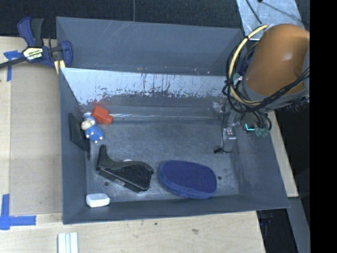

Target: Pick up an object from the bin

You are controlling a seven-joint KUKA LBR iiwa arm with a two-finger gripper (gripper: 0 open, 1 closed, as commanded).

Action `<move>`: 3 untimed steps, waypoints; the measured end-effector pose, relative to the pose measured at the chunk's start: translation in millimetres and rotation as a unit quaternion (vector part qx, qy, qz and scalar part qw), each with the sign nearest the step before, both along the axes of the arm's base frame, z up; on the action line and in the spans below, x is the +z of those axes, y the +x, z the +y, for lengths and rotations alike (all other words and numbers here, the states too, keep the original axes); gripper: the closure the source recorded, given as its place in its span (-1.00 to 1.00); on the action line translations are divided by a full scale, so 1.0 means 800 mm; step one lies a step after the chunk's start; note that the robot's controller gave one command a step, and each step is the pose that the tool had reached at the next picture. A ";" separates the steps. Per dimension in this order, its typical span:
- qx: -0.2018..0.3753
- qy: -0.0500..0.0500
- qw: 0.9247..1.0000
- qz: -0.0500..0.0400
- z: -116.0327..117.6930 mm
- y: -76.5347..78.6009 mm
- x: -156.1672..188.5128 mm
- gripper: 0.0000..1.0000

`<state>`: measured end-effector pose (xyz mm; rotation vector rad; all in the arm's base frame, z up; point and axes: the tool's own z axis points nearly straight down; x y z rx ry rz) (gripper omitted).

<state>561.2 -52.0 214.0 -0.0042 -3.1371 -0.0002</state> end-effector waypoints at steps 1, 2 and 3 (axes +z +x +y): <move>0.055 0.001 0.998 0.000 0.065 -0.039 -0.081 -1.00; 0.027 0.000 1.000 0.000 0.029 -0.100 -0.099 -1.00; -0.069 0.000 0.998 -0.004 0.066 -0.048 -0.149 -1.00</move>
Offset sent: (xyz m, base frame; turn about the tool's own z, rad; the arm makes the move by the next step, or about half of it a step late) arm -0.0293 0.0498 -0.0618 -0.1058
